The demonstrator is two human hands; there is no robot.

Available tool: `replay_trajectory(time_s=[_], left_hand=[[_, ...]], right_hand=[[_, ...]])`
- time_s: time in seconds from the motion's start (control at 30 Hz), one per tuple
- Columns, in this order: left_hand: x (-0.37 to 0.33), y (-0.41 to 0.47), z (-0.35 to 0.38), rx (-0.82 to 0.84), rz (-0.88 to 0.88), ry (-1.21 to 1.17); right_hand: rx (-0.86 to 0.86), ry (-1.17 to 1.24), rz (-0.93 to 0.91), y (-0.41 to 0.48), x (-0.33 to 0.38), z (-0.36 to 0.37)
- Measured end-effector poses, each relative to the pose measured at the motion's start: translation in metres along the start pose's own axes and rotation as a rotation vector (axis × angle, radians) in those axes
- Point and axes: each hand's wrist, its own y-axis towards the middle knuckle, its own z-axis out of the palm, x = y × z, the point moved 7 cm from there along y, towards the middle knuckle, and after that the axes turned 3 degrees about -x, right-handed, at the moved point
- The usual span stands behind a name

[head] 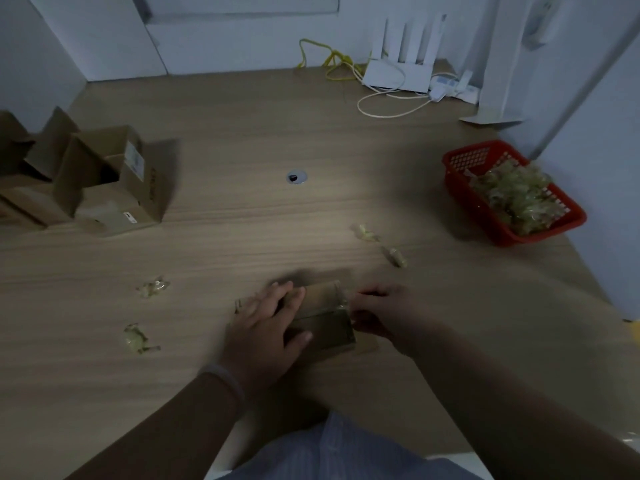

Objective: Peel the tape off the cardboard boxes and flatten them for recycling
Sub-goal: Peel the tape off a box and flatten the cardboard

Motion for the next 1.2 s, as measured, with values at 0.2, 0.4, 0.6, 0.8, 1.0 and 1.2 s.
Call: replay_trajectory(time_s=[0.2, 0.4, 0.6, 0.8, 1.0, 1.2], left_hand=[[-0.001, 0.000, -0.001, -0.008, 0.010, -0.005], [0.003, 0.000, 0.003, -0.005, -0.003, -0.009], [0.005, 0.001, 0.006, 0.001, -0.021, -0.007], [0.003, 0.000, 0.003, -0.012, -0.016, -0.013], [0.001, -0.001, 0.002, -0.031, 0.005, -0.012], [0.002, -0.002, 0.005, -0.019, 0.036, 0.030]], right_hand=[[-0.220, -0.349, -0.151, 0.005, 0.009, -0.004], [-0.061, -0.145, 0.101, -0.016, -0.018, -0.001], [0.029, -0.179, 0.112, -0.035, -0.026, -0.007], [-0.009, -0.292, 0.085, -0.037, -0.035, -0.005], [-0.088, -0.665, -0.200, -0.040, -0.008, -0.004], [-0.076, -0.781, -0.325, -0.042, 0.010, 0.006]])
